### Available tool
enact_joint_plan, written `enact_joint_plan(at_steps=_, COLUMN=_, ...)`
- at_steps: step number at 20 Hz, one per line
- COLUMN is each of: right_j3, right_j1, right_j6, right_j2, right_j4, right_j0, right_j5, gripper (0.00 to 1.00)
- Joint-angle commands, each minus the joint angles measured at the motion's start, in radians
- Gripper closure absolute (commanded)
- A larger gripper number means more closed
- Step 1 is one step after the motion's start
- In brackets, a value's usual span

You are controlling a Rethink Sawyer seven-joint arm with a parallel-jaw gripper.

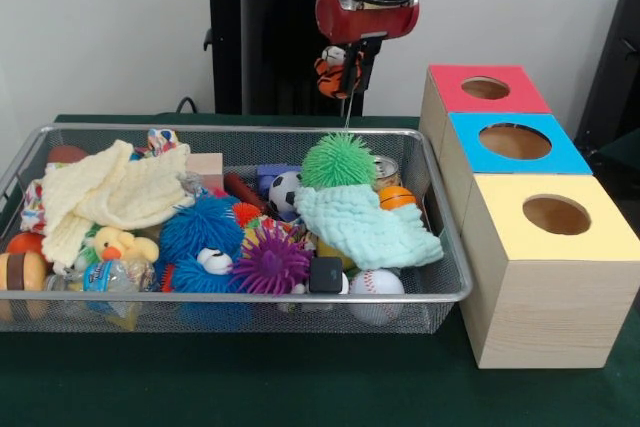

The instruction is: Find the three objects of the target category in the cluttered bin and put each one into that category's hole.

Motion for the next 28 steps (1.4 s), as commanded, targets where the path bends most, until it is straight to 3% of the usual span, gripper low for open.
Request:
enact_joint_plan(at_steps=1, right_j3=0.019, right_j1=0.013, right_j6=0.221, right_j2=-0.027, right_j4=0.155, right_j0=-0.016, right_j5=0.081, gripper=1.00)
enact_joint_plan(at_steps=11, right_j3=-0.010, right_j1=0.029, right_j6=0.140, right_j2=-0.048, right_j4=0.183, right_j0=-0.014, right_j5=0.074, gripper=1.00)
enact_joint_plan(at_steps=18, right_j3=-0.069, right_j1=0.072, right_j6=0.063, right_j2=-0.043, right_j4=0.164, right_j0=-0.059, right_j5=0.081, gripper=1.00)
enact_joint_plan(at_steps=28, right_j3=-0.063, right_j1=0.042, right_j6=0.092, right_j2=-0.051, right_j4=0.182, right_j0=-0.034, right_j5=0.113, gripper=1.00)
